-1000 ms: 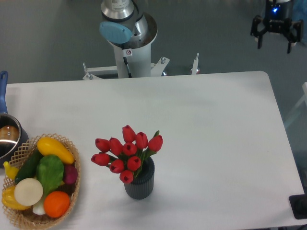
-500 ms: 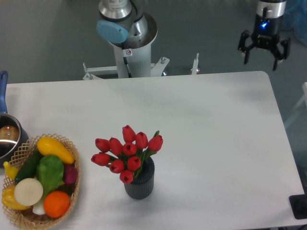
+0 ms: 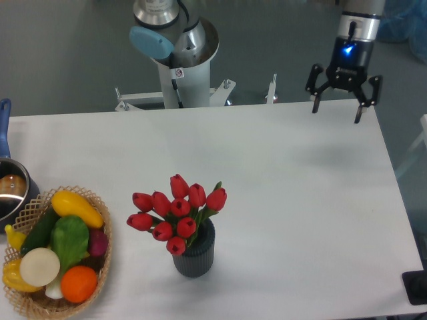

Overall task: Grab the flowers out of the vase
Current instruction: 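Move the open gripper down toward the red tulips in the vase, then lower the open gripper around the tulip stems above the vase rim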

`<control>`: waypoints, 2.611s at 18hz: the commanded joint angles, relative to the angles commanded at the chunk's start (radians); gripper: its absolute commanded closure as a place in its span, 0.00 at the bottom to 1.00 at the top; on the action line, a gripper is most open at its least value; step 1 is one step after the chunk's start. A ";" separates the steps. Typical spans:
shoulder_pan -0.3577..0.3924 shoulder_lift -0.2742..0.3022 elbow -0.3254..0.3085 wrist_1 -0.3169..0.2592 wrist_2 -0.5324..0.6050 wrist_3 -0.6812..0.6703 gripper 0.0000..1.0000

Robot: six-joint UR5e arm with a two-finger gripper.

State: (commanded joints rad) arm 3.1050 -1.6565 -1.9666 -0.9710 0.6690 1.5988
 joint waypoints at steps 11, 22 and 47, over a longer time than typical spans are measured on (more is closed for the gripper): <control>-0.196 -0.057 0.014 0.009 -0.147 -0.030 0.00; -0.307 -0.094 0.014 0.012 -0.201 -0.029 0.00; -0.421 -0.215 0.054 0.097 -0.253 -0.025 0.00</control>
State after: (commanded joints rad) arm 2.6845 -1.8714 -1.9129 -0.8744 0.4157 1.5739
